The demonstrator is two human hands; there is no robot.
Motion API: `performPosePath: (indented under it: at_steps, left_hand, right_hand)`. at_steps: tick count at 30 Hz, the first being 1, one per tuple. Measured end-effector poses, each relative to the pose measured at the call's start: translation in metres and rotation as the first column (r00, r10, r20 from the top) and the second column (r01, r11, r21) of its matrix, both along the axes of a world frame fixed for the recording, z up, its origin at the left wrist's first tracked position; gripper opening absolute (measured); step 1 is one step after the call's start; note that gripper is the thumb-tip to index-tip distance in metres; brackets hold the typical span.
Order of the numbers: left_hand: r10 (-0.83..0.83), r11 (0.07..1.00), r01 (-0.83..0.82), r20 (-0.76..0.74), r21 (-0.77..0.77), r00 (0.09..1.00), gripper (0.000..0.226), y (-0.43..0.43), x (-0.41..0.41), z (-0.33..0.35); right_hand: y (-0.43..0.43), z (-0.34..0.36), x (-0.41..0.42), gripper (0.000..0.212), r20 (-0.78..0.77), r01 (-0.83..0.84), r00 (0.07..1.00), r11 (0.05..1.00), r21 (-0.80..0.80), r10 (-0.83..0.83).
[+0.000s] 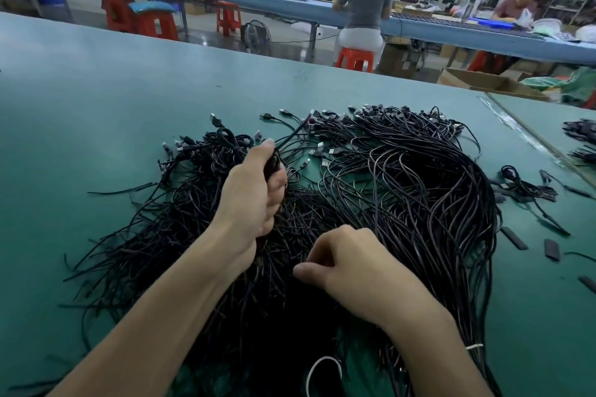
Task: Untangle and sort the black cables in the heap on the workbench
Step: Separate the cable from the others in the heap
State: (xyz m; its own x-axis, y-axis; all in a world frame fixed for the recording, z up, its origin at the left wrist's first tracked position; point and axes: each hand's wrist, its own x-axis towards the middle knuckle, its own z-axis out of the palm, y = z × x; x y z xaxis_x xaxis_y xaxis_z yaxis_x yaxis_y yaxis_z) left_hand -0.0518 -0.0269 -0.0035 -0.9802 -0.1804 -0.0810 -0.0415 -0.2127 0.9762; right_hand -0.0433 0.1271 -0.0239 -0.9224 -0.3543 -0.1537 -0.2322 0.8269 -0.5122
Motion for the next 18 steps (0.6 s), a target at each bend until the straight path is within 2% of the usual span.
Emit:
performPosePath:
  at_steps: [11, 16, 18]
  left_hand:
    - [-0.011, 0.996, 0.007, -0.042, -0.093, 0.999, 0.064, 0.0044, 0.0039, 0.0012]
    - [-0.036, 0.995, 0.032, -0.035, -0.095, 0.999, 0.071, 0.0071, 0.0039, 0.0009]
    - [-0.016, 0.997, 0.013, -0.041, -0.079, 0.999, 0.07, 0.0065, 0.003, 0.0004]
  right_hand:
    - [-0.0024, -0.0023, -0.0013, 0.004, -0.049, -0.068, 0.997, 0.997, -0.046, 0.066]
    - [-0.0026, -0.0003, 0.0004, 0.007, -0.054, -0.084, 0.995, 0.994, -0.068, 0.08]
    - [-0.0024, 0.0016, -0.0005, 0.007, -0.104, -0.07, 0.993, 0.99, -0.126, 0.057]
